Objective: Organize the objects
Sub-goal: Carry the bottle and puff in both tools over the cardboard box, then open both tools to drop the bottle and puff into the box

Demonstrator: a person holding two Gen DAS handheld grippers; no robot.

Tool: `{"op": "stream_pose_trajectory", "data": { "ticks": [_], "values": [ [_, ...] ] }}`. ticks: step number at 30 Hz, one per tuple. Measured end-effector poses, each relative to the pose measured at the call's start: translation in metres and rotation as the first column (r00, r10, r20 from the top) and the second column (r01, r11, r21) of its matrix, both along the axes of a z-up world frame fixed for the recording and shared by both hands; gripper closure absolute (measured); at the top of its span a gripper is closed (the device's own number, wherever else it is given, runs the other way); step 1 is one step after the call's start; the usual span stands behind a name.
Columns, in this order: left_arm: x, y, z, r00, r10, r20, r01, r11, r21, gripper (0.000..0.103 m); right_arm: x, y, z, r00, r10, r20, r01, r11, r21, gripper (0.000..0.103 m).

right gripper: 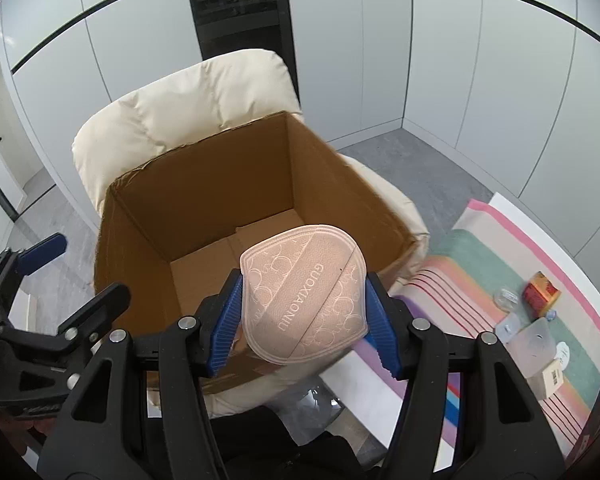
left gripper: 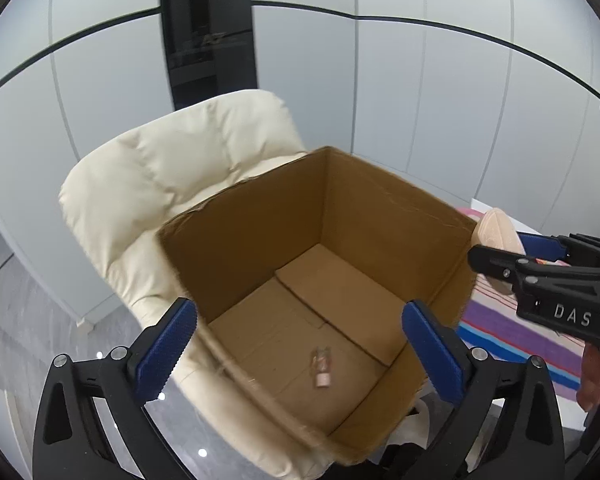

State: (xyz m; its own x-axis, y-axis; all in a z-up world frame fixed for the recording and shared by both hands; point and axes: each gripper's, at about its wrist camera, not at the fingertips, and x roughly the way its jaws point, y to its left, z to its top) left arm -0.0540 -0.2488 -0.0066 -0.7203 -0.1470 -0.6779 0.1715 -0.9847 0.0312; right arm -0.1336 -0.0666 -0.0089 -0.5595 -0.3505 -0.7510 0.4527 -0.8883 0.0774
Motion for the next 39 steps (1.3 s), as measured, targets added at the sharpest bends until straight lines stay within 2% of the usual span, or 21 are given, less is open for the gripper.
{"op": "stream_pose_trajectory", "data": {
  "ticks": [9, 18, 20, 23, 28, 39],
  "values": [
    [0.021, -0.046, 0.001, 0.996, 0.092, 0.007, -0.092, 0.995, 0.037, 0.0, -0.001, -0.04, -0.004, 0.999, 0.04, 0.007, -0.04, 0.999, 0.006, 0.041],
    [0.035, -0.068, -0.001, 0.987, 0.156, 0.029, -0.158, 0.986, 0.051, 0.0, 0.004, -0.073, -0.007, 0.996, 0.091, -0.002, -0.091, 0.996, 0.011, 0.039],
    [0.037, -0.07, 0.0, 0.987, 0.16, 0.027, -0.161, 0.985, 0.059, 0.0, 0.004, -0.077, -0.008, 0.995, 0.096, -0.011, -0.096, 0.995, 0.012, 0.034],
    [0.037, -0.067, -0.001, 0.987, 0.16, 0.026, -0.161, 0.986, 0.052, 0.0, 0.002, -0.078, -0.008, 0.997, 0.079, -0.021, -0.079, 0.997, 0.019, 0.018],
    [0.035, -0.064, -0.002, 0.989, 0.145, 0.031, -0.146, 0.988, 0.047, 0.0, -0.001, -0.07, -0.003, 0.999, 0.021, -0.044, -0.021, 1.0, 0.01, 0.001],
    [0.026, -0.064, -0.001, 0.988, 0.153, 0.027, -0.154, 0.986, 0.058, 0.0, -0.001, -0.063, 0.003, 0.996, 0.023, -0.085, -0.022, 1.0, 0.016, 0.0]
  ]
}}
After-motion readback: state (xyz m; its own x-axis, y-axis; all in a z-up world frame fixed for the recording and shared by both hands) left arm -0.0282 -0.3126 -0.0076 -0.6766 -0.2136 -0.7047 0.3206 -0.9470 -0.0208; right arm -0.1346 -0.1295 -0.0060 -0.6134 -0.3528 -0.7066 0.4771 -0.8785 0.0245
